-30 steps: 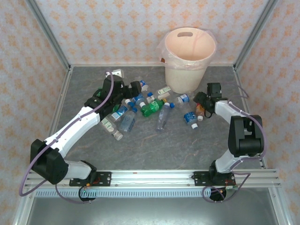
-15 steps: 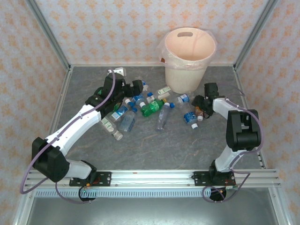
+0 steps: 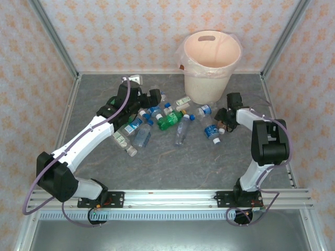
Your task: Put the plastic bottles in the bin
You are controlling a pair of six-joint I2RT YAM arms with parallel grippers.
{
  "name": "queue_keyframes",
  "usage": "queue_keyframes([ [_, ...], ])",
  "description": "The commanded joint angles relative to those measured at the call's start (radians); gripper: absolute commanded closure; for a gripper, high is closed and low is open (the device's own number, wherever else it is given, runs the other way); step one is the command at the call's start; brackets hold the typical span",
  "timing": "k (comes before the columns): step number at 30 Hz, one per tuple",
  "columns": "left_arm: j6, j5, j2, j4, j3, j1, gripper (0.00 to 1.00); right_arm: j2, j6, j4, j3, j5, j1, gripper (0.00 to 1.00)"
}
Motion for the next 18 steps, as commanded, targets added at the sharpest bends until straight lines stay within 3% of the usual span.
queue_keyframes([
  [1,0.021,0.007,0.012,-0.023,0.043,-0.007,0.01,-0.024,0.000,-0.024,0.028,0.048,0.009,0.38],
  [9,0.015,0.011,0.008,-0.010,0.067,-0.008,0.01,-0.113,0.034,-0.039,0.032,0.116,0.009,0.39],
  [18,-0.009,0.023,-0.005,0.026,0.095,-0.007,0.01,-0.334,0.059,-0.032,0.081,0.179,0.009,0.40],
])
